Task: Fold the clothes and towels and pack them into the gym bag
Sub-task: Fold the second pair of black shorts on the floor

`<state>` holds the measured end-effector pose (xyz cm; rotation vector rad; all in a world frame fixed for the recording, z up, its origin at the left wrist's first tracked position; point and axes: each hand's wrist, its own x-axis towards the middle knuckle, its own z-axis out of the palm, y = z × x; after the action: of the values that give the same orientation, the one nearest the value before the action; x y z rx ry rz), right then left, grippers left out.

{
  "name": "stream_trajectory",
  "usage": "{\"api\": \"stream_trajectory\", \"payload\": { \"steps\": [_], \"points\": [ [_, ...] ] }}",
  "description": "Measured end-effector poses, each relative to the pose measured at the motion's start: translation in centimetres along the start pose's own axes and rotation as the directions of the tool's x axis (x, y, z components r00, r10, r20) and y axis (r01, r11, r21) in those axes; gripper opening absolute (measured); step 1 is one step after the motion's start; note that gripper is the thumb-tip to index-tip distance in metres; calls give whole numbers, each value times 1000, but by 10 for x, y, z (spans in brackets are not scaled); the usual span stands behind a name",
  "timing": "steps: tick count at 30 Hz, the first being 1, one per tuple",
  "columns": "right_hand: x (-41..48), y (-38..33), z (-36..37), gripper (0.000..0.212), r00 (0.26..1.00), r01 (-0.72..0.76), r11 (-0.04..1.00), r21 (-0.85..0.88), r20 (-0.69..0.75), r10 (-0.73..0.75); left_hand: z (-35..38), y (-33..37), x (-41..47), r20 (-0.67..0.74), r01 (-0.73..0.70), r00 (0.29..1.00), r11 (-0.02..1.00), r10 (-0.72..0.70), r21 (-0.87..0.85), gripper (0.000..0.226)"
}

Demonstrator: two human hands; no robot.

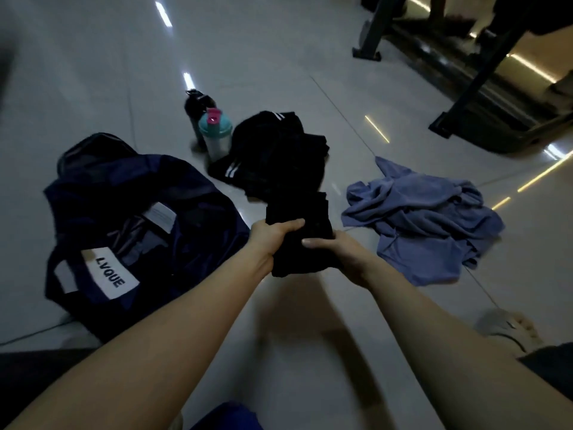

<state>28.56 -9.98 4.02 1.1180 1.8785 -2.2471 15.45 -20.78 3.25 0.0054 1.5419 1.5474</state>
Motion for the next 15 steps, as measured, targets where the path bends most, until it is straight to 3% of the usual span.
{"api": "stream_trajectory", "payload": {
  "steps": [8, 15],
  "points": [
    [7, -55, 70, 32, 995, 96, 976, -197, -10, -100, -74, 50, -21, -2, -14, 1000, 974, 14, -227, 45],
    [21, -79, 106, 31, 990, 124, 945, -304, 98, -99, -114, 70, -27, -130, -145, 984, 977, 125, -160, 37]
  ]
}}
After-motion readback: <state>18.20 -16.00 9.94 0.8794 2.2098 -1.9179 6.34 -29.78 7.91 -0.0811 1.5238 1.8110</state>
